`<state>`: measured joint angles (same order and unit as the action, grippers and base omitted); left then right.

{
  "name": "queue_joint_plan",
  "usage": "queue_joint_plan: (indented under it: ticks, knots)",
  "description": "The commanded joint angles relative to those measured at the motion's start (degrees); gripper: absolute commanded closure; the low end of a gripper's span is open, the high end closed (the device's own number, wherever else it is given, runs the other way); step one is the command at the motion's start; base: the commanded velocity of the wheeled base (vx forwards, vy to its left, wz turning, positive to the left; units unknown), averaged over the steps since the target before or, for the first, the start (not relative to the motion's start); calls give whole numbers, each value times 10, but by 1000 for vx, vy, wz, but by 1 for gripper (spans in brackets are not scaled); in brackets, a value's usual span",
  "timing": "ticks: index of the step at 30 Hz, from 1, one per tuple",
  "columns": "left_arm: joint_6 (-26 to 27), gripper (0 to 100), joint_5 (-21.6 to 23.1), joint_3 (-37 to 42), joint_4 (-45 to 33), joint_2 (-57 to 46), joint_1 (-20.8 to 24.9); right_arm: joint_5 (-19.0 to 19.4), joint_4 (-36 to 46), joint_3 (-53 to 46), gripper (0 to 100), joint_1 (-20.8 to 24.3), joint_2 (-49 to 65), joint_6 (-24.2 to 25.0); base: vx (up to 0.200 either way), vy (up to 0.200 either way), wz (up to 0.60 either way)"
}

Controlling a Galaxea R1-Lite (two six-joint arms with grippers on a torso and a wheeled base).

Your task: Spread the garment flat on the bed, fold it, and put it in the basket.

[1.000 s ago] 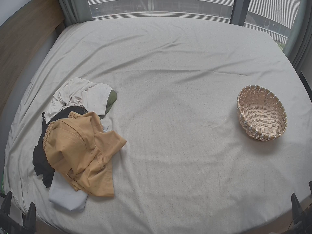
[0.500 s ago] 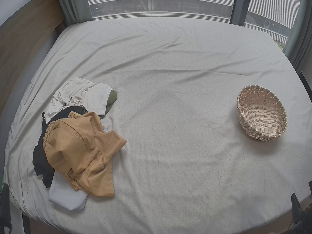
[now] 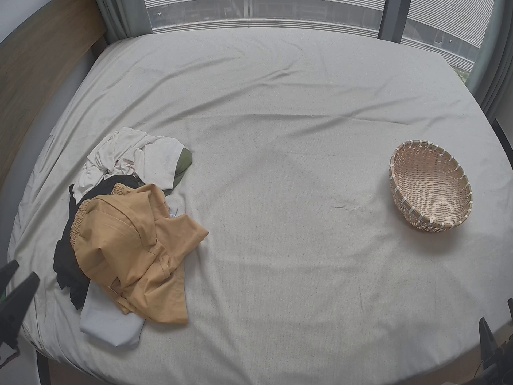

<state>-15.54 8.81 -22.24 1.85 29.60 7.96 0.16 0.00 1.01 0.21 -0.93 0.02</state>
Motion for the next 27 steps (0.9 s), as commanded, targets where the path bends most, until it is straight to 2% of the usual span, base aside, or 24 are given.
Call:
queue_joint_plan:
  ticks: [1, 5, 11, 14, 20, 27]
  knots:
    - [-3, 0, 30, 29, 1, 79, 2, 0, 0, -10, 0, 0, 9, 0, 0, 0, 0]
    - [-5, 0, 54, 45, 1, 128, -1, 0, 0, -10, 0, 0, 8, 0, 0, 0, 0]
    - [-39, 0, 86, 38, 4, 208, -1, 0, 0, -10, 0, 0, 8, 0, 0, 0, 0]
    - [-43, 0, 101, 39, 32, 265, -1, 0, 0, -10, 0, 0, 8, 0, 0, 0, 0]
    - [-43, 0, 104, 48, 98, 378, -2, 0, 0, -10, 0, 0, 8, 0, 0, 0, 0]
    - [-41, 0, 104, 46, 126, 470, 0, 0, 0, -10, 0, 0, 8, 0, 0, 0, 0]
